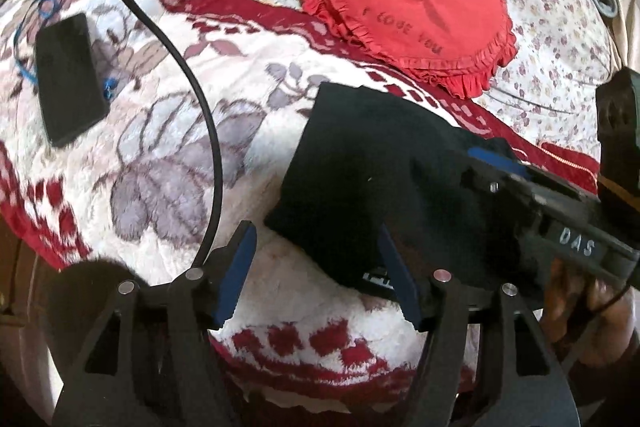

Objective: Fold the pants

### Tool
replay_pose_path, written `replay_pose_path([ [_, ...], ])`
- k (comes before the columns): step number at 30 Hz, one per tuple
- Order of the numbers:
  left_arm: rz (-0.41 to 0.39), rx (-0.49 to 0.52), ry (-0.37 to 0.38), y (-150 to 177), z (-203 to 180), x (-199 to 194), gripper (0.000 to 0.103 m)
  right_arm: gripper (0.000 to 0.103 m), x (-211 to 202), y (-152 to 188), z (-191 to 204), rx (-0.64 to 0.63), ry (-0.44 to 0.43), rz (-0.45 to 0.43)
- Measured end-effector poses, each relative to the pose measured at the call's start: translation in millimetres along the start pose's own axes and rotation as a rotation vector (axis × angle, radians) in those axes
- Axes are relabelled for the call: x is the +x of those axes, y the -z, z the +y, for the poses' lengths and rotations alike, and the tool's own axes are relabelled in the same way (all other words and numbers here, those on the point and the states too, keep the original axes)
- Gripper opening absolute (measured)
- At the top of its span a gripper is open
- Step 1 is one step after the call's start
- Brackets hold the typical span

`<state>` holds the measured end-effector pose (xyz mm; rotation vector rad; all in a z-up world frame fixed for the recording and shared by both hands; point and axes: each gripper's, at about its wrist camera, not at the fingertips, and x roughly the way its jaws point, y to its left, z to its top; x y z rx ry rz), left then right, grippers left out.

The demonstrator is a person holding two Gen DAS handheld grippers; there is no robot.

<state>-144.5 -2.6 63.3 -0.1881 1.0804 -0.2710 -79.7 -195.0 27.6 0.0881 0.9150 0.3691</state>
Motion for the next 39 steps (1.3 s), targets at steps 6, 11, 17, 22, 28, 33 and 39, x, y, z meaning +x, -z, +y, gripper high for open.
replay_pose_path([
  [6, 0.031, -0.060, 0.045, 2, 7, 6, 0.064, 0.052, 12, -16, 1, -0.013, 0.006, 0.011],
  [11, 0.040, -0.084, 0.059, 7, 8, 12, 0.064, 0.053, 17, -23, 3, -0.027, 0.007, 0.019],
  [17, 0.046, -0.129, 0.067, 8, 12, 19, 0.064, 0.054, 24, -28, 6, -0.041, 0.002, 0.025],
  [22, 0.063, -0.139, 0.079, 10, 11, 28, 0.064, 0.055, 29, -34, 7, -0.041, -0.004, 0.027],
  [28, 0.070, -0.179, 0.106, 11, 8, 36, 0.071, 0.057, 36, -39, 6, -0.038, -0.007, 0.036],
  [33, 0.066, -0.176, 0.082, 8, 5, 39, 0.073, 0.058, 44, -41, 5, -0.037, -0.008, 0.051],
  [39, 0.064, -0.168, 0.061, 5, 1, 43, 0.075, 0.059, 52, -45, 6, -0.044, -0.001, 0.061],
])
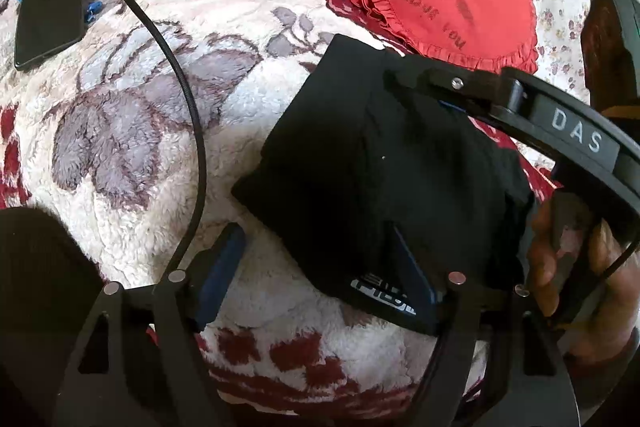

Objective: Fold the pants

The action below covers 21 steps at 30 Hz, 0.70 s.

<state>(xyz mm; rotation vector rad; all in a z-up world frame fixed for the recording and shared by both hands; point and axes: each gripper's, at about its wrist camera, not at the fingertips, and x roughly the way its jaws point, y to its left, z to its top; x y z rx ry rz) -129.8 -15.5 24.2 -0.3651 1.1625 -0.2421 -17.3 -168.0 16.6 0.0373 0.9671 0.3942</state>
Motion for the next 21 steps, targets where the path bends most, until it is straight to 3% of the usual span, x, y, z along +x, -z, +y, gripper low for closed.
replay_pose_path([
  [15, -0.013, -0.028, -0.001, -4, -2, 4, 0.082, 0.061, 19, -13, 0, 0.008, -0.008, 0.014],
  [21, -0.043, -0.086, 0.046, -6, 5, 0, 0.082, 0.062, 30, -10, -7, 0.030, -0.020, 0.018],
])
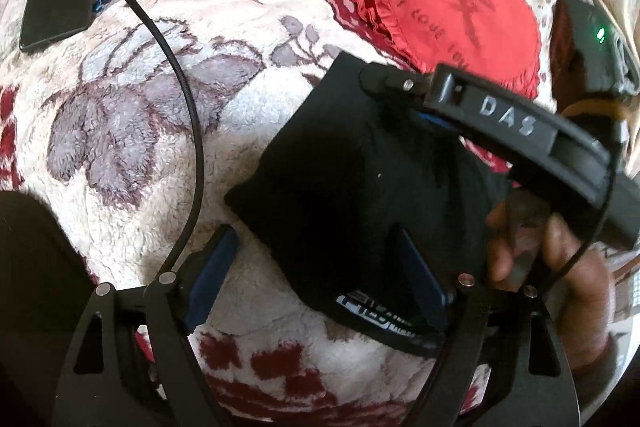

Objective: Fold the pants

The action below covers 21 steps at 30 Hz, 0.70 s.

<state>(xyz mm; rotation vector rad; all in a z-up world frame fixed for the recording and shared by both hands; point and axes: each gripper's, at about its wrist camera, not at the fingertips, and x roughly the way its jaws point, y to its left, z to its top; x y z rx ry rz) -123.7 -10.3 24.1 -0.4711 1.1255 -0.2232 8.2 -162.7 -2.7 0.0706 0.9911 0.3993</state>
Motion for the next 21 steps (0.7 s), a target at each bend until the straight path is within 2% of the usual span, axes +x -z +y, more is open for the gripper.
replay_pose_path([
  [2, -0.019, -0.015, 0.028, -1, 2, -3, 0.078, 0.062, 3, 1, -4, 0.012, -0.022, -0.011],
  [5, -0.044, 0.008, 0.031, -2, -3, -4, 0.058, 0.049, 3, 2, -9, 0.037, -0.037, -0.026],
  [7, -0.051, 0.033, 0.032, -2, -5, -5, 0.030, 0.046, -3, 3, -13, 0.066, -0.063, -0.037],
  [11, -0.140, 0.121, 0.090, 0, -22, -27, 0.026, 0.048, -38, 3, -20, 0.103, -0.041, -0.097],
  [12, -0.170, 0.168, 0.103, 3, -33, -35, 0.025, 0.054, -52, 4, -24, 0.122, -0.032, -0.126],
  [14, -0.216, 0.276, 0.114, 11, -55, -46, 0.025, 0.056, -89, 8, -36, 0.177, -0.040, -0.202],
  [15, -0.244, 0.350, 0.122, 18, -70, -51, 0.025, 0.061, -104, 9, -42, 0.202, -0.057, -0.227],
  [17, -0.271, 0.447, 0.144, 29, -91, -54, 0.024, 0.073, -128, 15, -51, 0.241, -0.085, -0.259],
  [19, -0.276, 0.527, 0.169, 42, -108, -54, 0.023, 0.074, -146, 24, -57, 0.260, -0.093, -0.258],
  [21, -0.257, 0.604, 0.210, 55, -126, -48, 0.015, 0.074, -158, 33, -63, 0.276, -0.097, -0.245],
])
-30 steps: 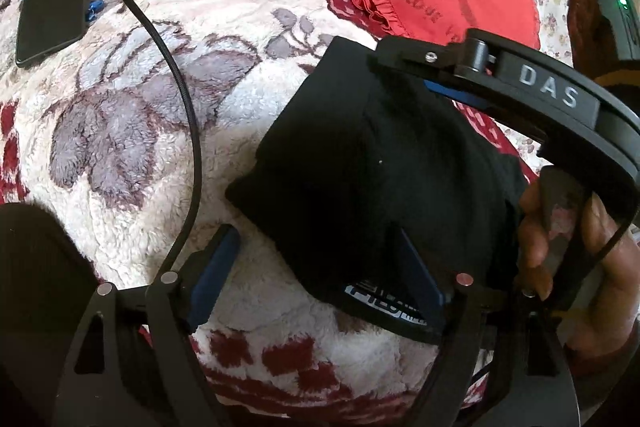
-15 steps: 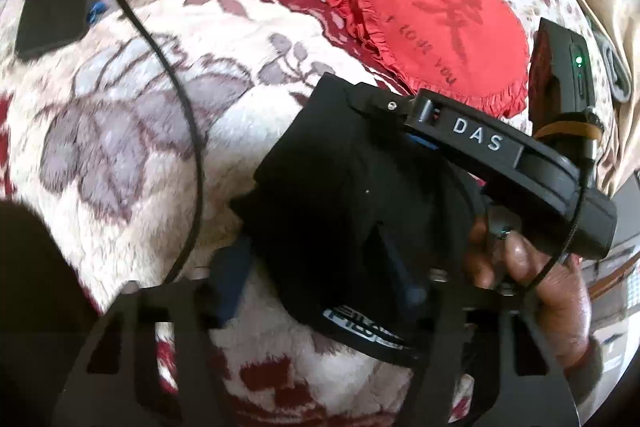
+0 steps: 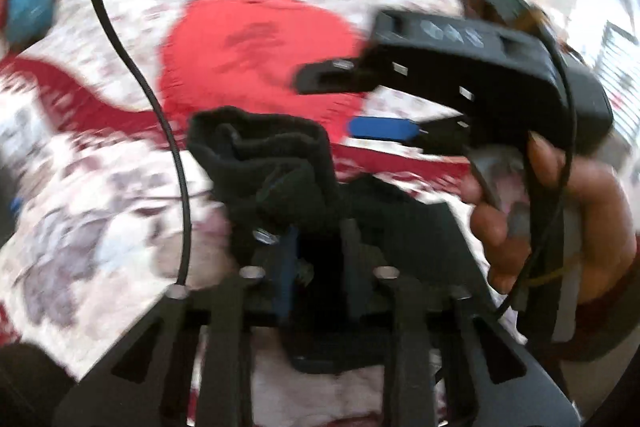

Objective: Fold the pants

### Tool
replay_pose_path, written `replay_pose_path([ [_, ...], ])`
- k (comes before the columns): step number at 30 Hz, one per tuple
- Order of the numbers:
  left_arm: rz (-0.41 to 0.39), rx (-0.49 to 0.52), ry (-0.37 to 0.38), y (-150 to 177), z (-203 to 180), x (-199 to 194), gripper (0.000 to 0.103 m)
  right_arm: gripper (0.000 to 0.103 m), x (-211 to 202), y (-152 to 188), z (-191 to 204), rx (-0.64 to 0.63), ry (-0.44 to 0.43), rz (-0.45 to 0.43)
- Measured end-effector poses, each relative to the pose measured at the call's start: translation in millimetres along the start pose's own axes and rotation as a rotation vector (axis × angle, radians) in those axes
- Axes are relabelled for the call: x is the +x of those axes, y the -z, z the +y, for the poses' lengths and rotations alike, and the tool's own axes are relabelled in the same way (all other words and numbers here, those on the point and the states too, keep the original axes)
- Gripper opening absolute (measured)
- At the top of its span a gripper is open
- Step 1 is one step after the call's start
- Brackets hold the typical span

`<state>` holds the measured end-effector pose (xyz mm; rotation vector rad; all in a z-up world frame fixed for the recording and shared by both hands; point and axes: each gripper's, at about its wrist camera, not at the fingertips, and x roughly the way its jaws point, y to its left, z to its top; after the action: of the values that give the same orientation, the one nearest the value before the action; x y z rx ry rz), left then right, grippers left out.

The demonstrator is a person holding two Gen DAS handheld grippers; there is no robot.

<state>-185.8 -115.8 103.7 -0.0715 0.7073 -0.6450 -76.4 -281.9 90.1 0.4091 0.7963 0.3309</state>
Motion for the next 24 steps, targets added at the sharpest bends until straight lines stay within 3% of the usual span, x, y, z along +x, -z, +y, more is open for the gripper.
replay_pose_path([
  [4, 0.036, 0.122, 0.060, 11, -36, 23, 0.015, 0.075, -20, 13, -23, 0.052, 0.026, 0.000],
  [7, 0.093, 0.124, 0.080, 13, -44, 38, 0.015, 0.075, -22, 22, -44, 0.087, 0.061, 0.011],
  [11, 0.078, 0.133, 0.075, 8, -34, 17, 0.015, 0.075, -17, 28, -71, 0.151, 0.072, 0.031],
  [14, 0.083, 0.090, 0.037, 3, -17, 2, 0.015, 0.077, -6, 27, -82, 0.194, 0.013, 0.039],
  [16, 0.091, 0.049, 0.007, 2, -2, -5, 0.022, 0.082, 7, 24, -85, 0.201, -0.025, 0.057],
  [20, 0.082, -0.027, -0.056, 5, 24, -15, 0.025, 0.084, 43, 11, -89, 0.188, -0.013, 0.138],
  [24, 0.108, -0.111, -0.063, 8, 44, -1, 0.029, 0.084, 68, 3, -94, 0.200, -0.032, 0.194],
])
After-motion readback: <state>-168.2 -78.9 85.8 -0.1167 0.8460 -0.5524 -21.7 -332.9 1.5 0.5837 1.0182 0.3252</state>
